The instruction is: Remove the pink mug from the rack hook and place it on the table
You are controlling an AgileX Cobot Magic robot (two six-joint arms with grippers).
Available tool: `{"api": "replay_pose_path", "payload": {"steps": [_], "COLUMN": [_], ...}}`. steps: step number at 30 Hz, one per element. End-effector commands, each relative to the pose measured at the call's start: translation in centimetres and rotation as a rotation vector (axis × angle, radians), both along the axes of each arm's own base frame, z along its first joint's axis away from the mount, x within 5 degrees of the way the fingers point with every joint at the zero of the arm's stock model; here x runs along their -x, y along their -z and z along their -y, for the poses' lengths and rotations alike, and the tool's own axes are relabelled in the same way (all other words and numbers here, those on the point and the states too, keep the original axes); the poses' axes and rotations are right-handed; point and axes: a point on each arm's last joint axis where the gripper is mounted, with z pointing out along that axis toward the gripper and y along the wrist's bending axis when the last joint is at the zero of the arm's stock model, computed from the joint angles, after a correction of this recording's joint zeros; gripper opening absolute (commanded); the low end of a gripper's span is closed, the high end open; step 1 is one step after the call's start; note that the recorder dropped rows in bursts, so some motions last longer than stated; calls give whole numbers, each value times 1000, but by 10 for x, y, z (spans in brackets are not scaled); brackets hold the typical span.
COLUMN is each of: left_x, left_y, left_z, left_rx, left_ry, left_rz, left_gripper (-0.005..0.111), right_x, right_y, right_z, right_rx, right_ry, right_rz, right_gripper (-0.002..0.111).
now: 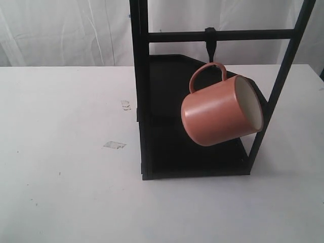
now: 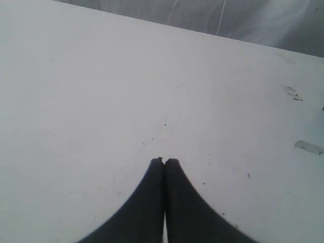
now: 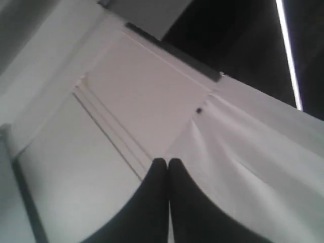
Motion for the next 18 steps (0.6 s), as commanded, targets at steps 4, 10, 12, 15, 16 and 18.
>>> {"api": "replay_pose_path", "payload": {"steps": [4,10,12,15,16,18], "left_x": [2,1,1,1,1,1], "left_y": [15,14,14,15,16,16], "left_z": [-2,0,0,2,4,4], "left_rx": [23,47,47,115,164,154], "left_ry": [-27,-19,-19,-16,-12,-9], "left_rz": [-66,-53,-53,-53,-54,-55], "left_gripper": [0,0,0,0,0,0], "right_x": [-33,-98,-116,-125,-122,-131], "right_y": [-41,27,33,7,-7,-34], "right_z": [-19,14,-10,-57,-69,-80], "right_rx": [794,750,928,1143,1198,1212], "right_ry": [404,249,-90,-743,-924,-989], "right_rz": [-548,-1632,-1665,-1492,-1389,-1180], "right_gripper": [0,0,0,0,0,0]}}
